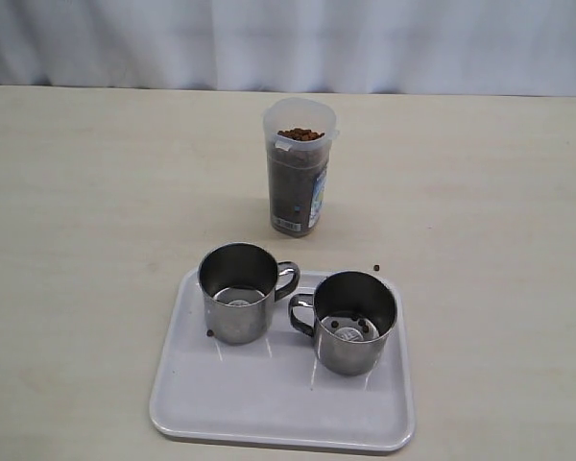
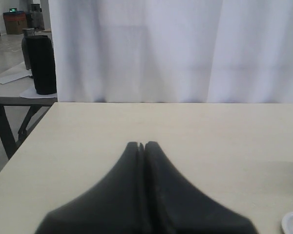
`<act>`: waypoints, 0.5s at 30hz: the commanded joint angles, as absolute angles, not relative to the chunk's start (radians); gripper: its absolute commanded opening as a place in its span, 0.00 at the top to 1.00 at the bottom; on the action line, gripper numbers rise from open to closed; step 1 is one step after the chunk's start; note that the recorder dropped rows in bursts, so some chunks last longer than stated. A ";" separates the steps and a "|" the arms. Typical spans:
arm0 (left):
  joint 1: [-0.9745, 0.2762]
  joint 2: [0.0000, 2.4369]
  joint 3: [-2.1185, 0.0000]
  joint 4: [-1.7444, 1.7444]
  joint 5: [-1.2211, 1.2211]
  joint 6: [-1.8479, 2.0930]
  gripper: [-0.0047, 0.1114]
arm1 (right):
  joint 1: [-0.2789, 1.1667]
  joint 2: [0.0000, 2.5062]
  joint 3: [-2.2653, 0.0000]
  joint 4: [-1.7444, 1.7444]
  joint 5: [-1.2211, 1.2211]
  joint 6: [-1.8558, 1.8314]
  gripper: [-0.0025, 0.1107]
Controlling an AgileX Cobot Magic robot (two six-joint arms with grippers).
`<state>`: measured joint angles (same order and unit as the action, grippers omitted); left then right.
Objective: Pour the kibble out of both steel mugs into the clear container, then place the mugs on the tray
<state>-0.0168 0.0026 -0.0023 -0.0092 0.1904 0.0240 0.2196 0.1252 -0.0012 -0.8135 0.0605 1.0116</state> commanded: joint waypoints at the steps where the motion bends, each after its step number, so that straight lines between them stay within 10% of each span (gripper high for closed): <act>1: -0.024 0.000 0.000 -0.012 0.186 0.022 0.96 | 0.223 0.131 0.000 -0.814 0.049 1.018 0.94; 15: -0.024 0.000 0.000 -0.012 0.186 0.022 0.96 | 0.257 0.001 0.000 -0.626 0.196 0.784 0.94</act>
<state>-0.0168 0.0026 -0.0023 -0.0092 0.1904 0.0257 0.2424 0.0615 -0.0012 -0.7679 0.1084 0.9535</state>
